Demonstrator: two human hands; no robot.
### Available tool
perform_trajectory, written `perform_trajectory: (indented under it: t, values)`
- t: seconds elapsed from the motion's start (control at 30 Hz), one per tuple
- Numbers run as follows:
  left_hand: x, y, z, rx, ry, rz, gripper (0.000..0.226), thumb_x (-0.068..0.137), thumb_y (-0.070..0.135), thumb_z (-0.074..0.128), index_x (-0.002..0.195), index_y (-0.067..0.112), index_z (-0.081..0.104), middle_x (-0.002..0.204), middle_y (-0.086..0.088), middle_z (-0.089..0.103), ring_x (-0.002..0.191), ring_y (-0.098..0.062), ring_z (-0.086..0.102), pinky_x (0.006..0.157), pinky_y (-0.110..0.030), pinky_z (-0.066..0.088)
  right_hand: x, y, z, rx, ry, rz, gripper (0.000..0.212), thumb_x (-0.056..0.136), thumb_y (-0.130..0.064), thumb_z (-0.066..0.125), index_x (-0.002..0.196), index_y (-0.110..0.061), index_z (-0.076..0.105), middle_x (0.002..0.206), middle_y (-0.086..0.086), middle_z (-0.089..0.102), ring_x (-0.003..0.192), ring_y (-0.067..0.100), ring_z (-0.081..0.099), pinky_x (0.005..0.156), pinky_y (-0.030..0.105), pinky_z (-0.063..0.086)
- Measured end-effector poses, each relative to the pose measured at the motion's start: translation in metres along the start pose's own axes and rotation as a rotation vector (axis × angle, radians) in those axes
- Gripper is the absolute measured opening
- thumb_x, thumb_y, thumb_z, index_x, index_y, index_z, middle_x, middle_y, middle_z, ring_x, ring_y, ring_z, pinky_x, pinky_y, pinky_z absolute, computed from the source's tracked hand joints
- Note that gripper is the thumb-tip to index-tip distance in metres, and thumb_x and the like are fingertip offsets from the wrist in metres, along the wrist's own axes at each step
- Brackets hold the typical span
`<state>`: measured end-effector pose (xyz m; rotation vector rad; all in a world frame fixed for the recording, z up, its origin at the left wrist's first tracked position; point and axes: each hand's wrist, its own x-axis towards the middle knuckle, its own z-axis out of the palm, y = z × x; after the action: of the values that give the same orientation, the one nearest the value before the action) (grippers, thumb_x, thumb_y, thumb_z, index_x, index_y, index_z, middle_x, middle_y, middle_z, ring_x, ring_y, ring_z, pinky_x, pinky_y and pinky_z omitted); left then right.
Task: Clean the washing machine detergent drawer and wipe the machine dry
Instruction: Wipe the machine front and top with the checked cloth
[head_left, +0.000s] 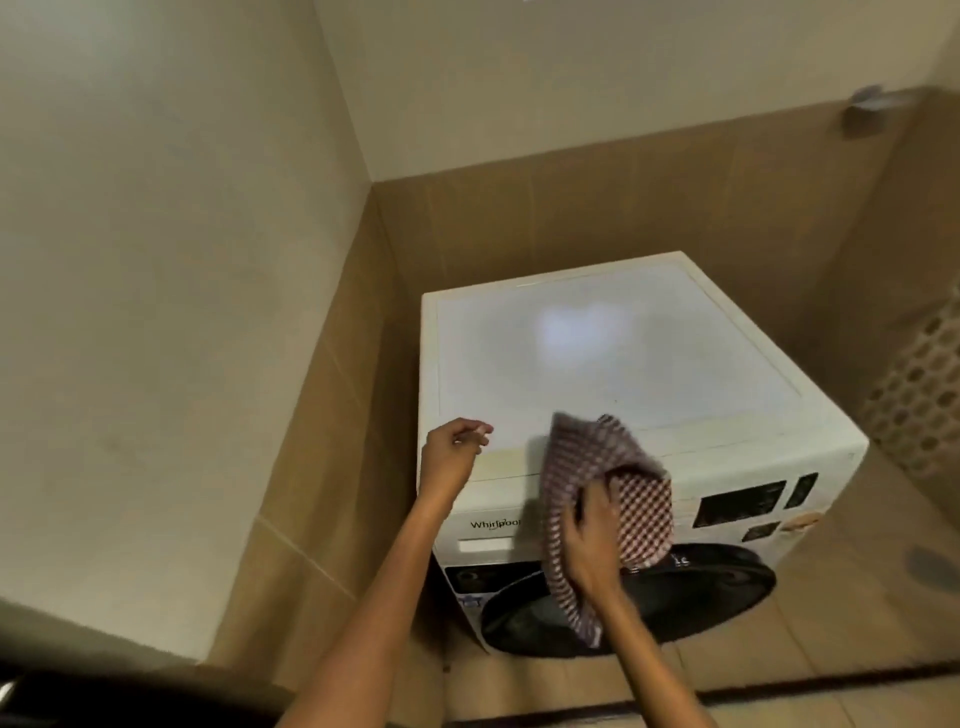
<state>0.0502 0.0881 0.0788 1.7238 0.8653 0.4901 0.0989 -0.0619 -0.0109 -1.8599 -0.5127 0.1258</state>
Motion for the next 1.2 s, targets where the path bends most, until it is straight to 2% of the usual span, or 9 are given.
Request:
perform_trajectory:
  t: [0.07,0.2,0.33,0.47,0.57,0.7,0.97,1.07,1.2]
  values:
    - [0.003,-0.027,0.0,-0.009,0.108,-0.04,0.018,0.093,0.003,0.05,0.098,0.004,0.068,0.091,-0.002,0.065,0.089,-0.014,0.058,0.073,-0.015,0.044,-0.012,0.017,0.025,-0.213,-0.19,-0.111,0.063,0.084,-0.065,0.031,0.114,-0.016,0.056,0.114,0.007,0.061,0.11,0.021,0.054,0.102,0.042,0.041]
    - [0.016,-0.08,-0.012,0.063,0.354,-0.009,0.022,0.091,-0.003,0.048,0.101,0.006,0.065,0.112,-0.013,0.062,0.109,-0.025,0.056,0.096,-0.029,0.042,-0.017,0.032,0.078,-0.429,-0.242,-0.366,0.029,0.072,-0.045,0.047,0.093,-0.027,0.055,0.082,-0.001,0.069,0.076,0.017,0.067,0.079,0.033,0.054]
    - [0.028,-0.094,-0.015,0.208,0.216,0.185,0.029,0.09,-0.008,0.045,0.105,0.004,0.066,0.114,-0.011,0.062,0.11,-0.022,0.055,0.096,-0.018,0.039,0.0,0.023,0.121,-0.64,-0.295,-0.575,0.044,0.079,-0.041,0.047,0.119,-0.025,0.052,0.115,-0.003,0.066,0.108,0.016,0.061,0.097,0.041,0.048]
    - [0.037,-0.093,-0.012,0.216,0.129,0.215,0.031,0.091,-0.006,0.044,0.111,0.004,0.066,0.117,-0.01,0.065,0.113,-0.021,0.056,0.102,-0.028,0.041,0.014,0.026,0.119,-0.73,-0.188,-0.709,0.041,0.08,-0.037,0.041,0.108,-0.022,0.067,0.105,0.0,0.07,0.097,0.017,0.066,0.093,0.032,0.047]
    - [0.039,-0.099,-0.015,0.093,0.169,0.159,0.029,0.094,-0.001,0.044,0.116,0.002,0.063,0.121,-0.013,0.063,0.116,-0.022,0.055,0.102,-0.029,0.041,0.027,0.035,0.093,-0.806,0.09,-0.475,0.044,0.079,-0.042,0.037,0.086,-0.018,0.073,0.08,0.005,0.072,0.073,0.021,0.068,0.089,0.038,0.047]
    - [0.037,-0.109,-0.015,0.044,0.199,0.062,0.036,0.096,0.0,0.04,0.13,0.003,0.051,0.137,-0.01,0.05,0.129,-0.021,0.045,0.11,-0.03,0.034,0.027,0.017,0.09,-0.829,0.248,-0.226,0.043,0.076,-0.031,0.039,0.086,-0.008,0.073,0.084,0.013,0.072,0.077,0.029,0.067,0.092,0.043,0.042]
    - [0.06,-0.106,-0.016,-0.423,0.22,-0.341,0.03,0.096,0.015,0.038,0.113,0.004,0.06,0.117,-0.015,0.062,0.11,-0.029,0.058,0.1,-0.041,0.046,0.021,0.001,0.116,-0.671,-0.259,-0.692,0.036,0.084,-0.034,0.046,0.114,-0.021,0.062,0.106,0.0,0.069,0.099,0.018,0.065,0.098,0.035,0.042]
    - [0.063,-0.107,-0.016,-0.303,0.125,-0.37,0.051,0.087,0.021,0.043,0.135,0.004,0.045,0.135,-0.016,0.052,0.121,-0.031,0.052,0.106,-0.046,0.04,0.022,0.049,0.086,-0.783,-0.232,-0.852,0.047,0.063,-0.037,0.072,0.107,-0.024,0.066,0.1,-0.003,0.071,0.097,0.016,0.066,0.101,0.035,0.034]
    - [0.048,-0.1,-0.007,0.25,0.072,-0.26,0.054,0.102,0.026,0.027,0.151,0.012,0.008,0.156,-0.009,0.017,0.142,-0.029,0.023,0.115,-0.039,0.02,0.013,0.072,0.063,-0.773,0.043,-0.499,0.038,0.07,-0.05,0.044,0.092,-0.022,0.055,0.091,0.003,0.065,0.096,0.023,0.053,0.112,0.032,0.009]
